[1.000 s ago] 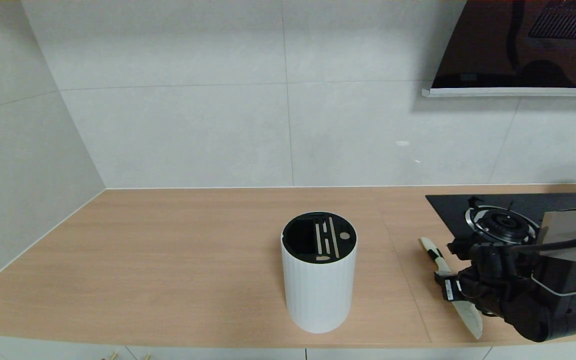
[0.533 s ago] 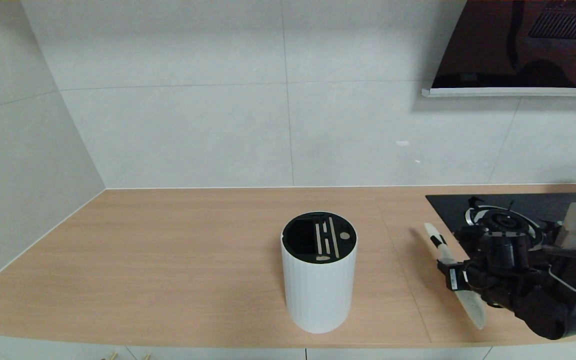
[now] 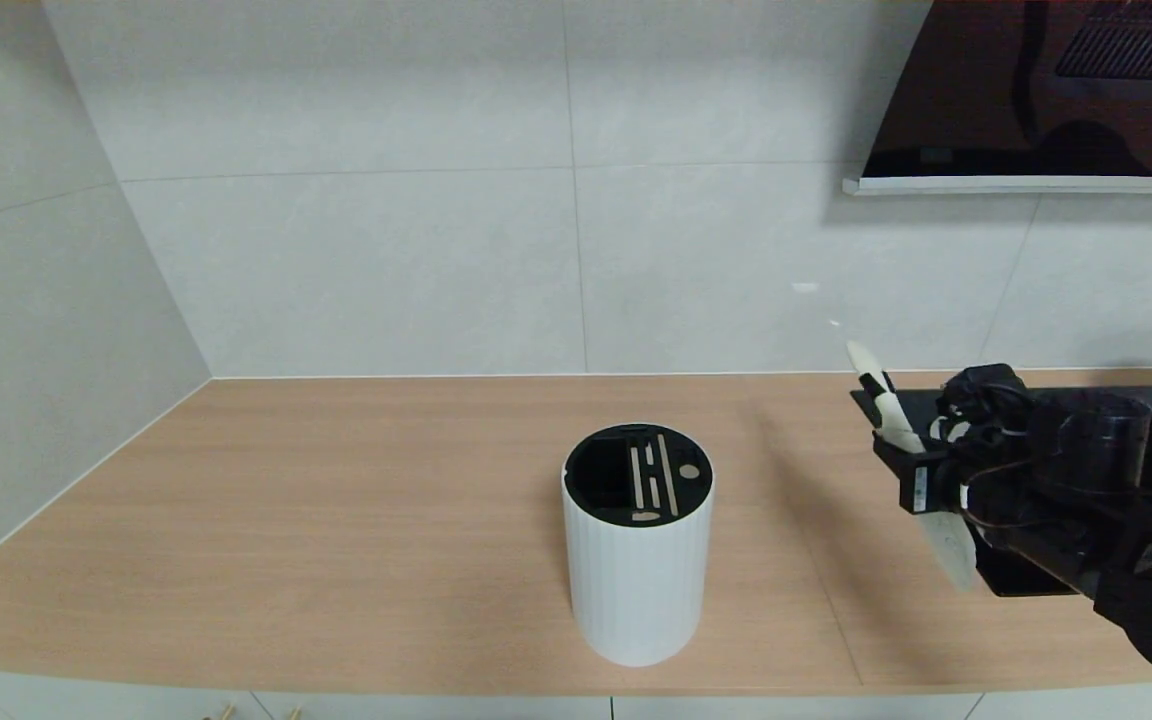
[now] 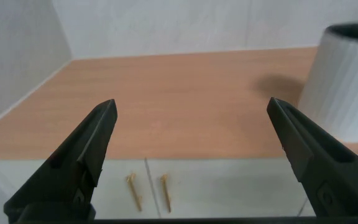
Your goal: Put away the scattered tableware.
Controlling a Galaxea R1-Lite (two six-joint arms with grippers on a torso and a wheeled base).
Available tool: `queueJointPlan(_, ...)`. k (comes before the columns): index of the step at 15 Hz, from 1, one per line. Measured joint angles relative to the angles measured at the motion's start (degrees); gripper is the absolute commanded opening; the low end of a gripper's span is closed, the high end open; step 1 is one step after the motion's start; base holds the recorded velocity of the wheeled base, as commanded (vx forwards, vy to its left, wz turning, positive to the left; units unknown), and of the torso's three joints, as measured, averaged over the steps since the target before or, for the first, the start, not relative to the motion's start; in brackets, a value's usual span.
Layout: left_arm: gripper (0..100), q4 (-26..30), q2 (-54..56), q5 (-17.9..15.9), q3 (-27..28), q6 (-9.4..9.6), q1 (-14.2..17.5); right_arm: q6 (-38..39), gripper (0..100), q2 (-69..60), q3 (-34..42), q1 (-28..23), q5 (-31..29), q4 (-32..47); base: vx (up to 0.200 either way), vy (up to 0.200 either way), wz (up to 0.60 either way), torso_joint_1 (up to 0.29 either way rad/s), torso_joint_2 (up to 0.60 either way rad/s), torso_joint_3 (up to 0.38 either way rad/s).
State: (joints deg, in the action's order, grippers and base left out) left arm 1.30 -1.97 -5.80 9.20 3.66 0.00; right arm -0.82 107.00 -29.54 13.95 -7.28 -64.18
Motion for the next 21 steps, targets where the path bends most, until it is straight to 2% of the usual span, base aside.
queueJointPlan(1,100,1.40,-2.66,-3.22,4.11,0.15,-0.07,-0.02,0,-1.16,-2.01,1.15,-1.37,0.74,0.000,0.000,0.00,0.000,0.00,0.000)
queueJointPlan(3,100,3.10,-10.84,-9.76,12.20,0.37,-0.18,-0.02,0,-2.89,-6.92,3.63,-2.71,8.07,0.000,0.000,0.00,0.000,0.00,0.000)
queueJointPlan(5,100,4.05,-20.81,-16.06,18.25,0.55,-0.29,0.04,0,-4.27,-11.75,6.53,-2.77,12.57,0.000,0.000,0.00,0.000,0.00,0.000)
queueJointPlan(7,100,3.51,-30.71,-19.02,22.32,0.50,-0.71,0.44,0,-5.23,-15.34,9.97,-2.97,13.87,0.000,0.000,0.00,0.000,0.00,0.000)
queueJointPlan(9,100,-0.20,-41.05,-20.47,26.43,-1.58,-3.74,3.11,0,-7.00,-16.96,14.63,-3.08,14.15,0.000,0.000,0.00,0.000,0.00,0.000)
queueJointPlan(10,100,-3.88,-46.20,-20.77,28.42,-4.39,-6.56,4.14,0,-8.13,-17.18,16.73,-3.04,14.32,0.000,0.000,0.00,0.000,0.00,0.000)
queueJointPlan(11,100,-8.66,-50.77,-21.02,29.93,-8.36,-10.13,4.56,0,-9.14,-17.21,18.38,-3.01,14.48,0.000,0.000,0.00,0.000,0.00,0.000)
queueJointPlan(12,100,-14.90,-54.92,-21.21,31.09,-13.89,-14.06,4.67,0,-10.12,-17.21,19.81,-3.06,14.53,0.000,0.000,0.00,0.000,0.00,0.000)
queueJointPlan(14,100,-26.21,-61.92,-21.46,31.70,-27.68,-21.14,5.00,0,-11.93,-17.09,23.21,-3.10,14.54,0.000,0.000,0.00,0.000,0.00,0.000)
queueJointPlan(15,100,-30.85,-64.52,-21.50,31.31,-33.11,-24.05,5.13,0,-12.54,-16.80,25.44,-3.12,14.65,0.000,0.000,0.00,0.000,0.00,0.000)
queueJointPlan(16,100,-34.72,-66.74,-21.54,30.51,-37.23,-26.59,5.22,0,-12.85,-16.54,27.43,-3.17,14.62,0.000,0.000,0.00,0.000,0.00,0.000)
queueJointPlan(18,100,-41.97,-71.28,-21.57,28.86,-43.23,-29.95,5.27,0,-12.84,-15.88,30.78,-3.50,14.64,0.000,0.000,0.00,0.000,0.00,0.000)
queueJointPlan(20,100,-47.99,-75.70,-20.77,27.78,-47.82,-31.50,5.24,0,-11.74,-15.58,32.72,-4.38,14.29,0.000,0.000,0.00,0.000,0.00,0.000)
queueJointPlan(21,100,-50.59,-77.87,-19.50,27.50,-49.36,-32.02,5.24,0,-10.84,-15.53,33.51,-5.58,14.18,0.000,0.000,0.00,0.000,0.00,0.000)
